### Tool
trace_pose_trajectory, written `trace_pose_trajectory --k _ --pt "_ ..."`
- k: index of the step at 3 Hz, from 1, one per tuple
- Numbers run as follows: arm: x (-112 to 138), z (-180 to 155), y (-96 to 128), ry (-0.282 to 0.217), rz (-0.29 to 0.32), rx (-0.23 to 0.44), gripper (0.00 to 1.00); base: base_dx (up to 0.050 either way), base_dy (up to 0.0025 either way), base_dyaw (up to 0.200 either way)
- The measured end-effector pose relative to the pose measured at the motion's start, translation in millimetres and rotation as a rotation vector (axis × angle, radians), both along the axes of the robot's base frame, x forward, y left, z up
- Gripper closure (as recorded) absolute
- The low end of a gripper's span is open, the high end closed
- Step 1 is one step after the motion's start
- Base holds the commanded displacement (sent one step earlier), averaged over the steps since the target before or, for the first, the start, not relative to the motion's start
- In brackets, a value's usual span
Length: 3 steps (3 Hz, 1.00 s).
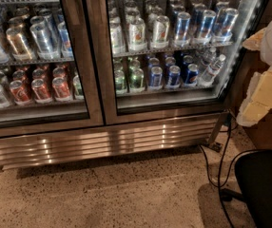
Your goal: Open right fridge door
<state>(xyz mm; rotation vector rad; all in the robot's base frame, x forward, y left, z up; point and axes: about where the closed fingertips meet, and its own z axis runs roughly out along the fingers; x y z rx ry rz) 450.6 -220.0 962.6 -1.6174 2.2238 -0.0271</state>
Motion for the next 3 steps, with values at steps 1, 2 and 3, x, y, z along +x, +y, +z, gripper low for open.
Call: trace_pose_trajectory --k 1,2,3 --pt "34 0 19 -0.046 0.039 0.065 0.0 0.0 0.0 0.0" --pt "75 3 48 -0.097 0.091 0.143 0.0 0.0 0.0 0.0" --pt "106 14 84 -0.141 0.156 0.223 0.0 0.0 0.0 0.0"
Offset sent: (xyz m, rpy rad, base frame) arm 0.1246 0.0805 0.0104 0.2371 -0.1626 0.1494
